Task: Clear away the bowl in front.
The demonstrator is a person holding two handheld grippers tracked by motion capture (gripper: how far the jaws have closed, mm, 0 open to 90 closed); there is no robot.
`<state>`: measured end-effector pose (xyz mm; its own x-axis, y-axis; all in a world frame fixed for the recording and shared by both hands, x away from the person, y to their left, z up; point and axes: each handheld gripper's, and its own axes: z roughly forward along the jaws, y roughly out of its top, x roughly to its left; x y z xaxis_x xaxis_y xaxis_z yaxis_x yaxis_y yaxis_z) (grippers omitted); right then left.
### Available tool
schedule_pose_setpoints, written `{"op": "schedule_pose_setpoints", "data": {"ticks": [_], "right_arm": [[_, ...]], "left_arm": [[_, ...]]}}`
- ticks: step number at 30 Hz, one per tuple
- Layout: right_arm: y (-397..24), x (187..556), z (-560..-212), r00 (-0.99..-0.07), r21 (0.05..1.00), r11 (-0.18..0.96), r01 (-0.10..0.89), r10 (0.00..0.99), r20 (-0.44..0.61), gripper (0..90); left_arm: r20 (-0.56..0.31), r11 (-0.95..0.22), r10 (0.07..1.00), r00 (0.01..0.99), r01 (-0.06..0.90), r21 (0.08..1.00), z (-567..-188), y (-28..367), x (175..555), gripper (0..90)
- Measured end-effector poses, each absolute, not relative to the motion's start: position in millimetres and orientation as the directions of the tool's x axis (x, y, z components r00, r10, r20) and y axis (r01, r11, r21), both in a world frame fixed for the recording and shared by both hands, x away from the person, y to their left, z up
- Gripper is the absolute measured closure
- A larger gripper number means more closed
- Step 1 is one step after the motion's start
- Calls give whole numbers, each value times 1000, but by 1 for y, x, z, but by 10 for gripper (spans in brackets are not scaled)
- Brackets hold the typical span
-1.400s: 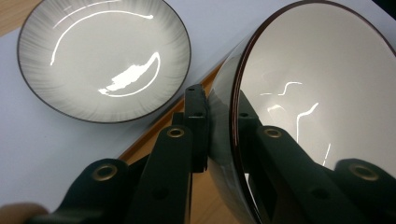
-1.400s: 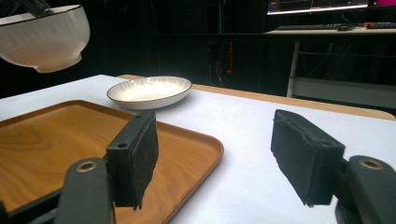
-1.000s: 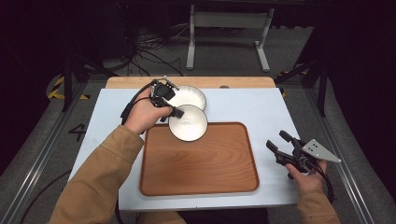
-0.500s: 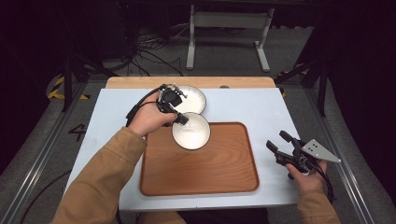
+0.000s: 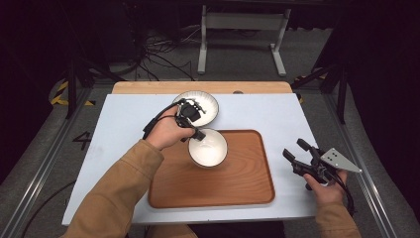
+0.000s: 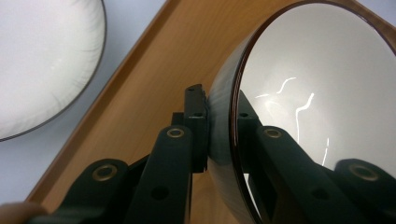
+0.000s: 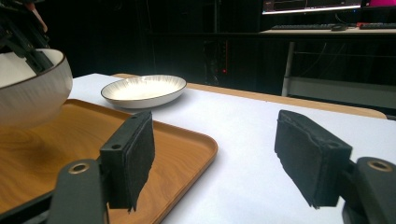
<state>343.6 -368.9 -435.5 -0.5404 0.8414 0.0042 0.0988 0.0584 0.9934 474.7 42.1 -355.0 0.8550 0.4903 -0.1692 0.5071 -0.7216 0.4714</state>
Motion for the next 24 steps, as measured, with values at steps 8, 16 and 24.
{"op": "schedule_pose_setpoints", "data": {"ticks": [8, 16, 24], "right_arm": [[-369, 344, -436, -541, 993, 61, 100, 841, 3, 297], [-369, 343, -435, -536, 994, 56, 98, 844, 6, 298], [-369, 344, -436, -538, 993, 55, 101, 843, 7, 298]], "left_arm": [[-171, -742, 473, 864, 495, 451, -368, 32, 474, 820], [-170, -756, 468, 867, 492, 432, -377, 27, 474, 819], [-167, -770, 462, 871, 487, 412, -385, 24, 475, 819]]}}
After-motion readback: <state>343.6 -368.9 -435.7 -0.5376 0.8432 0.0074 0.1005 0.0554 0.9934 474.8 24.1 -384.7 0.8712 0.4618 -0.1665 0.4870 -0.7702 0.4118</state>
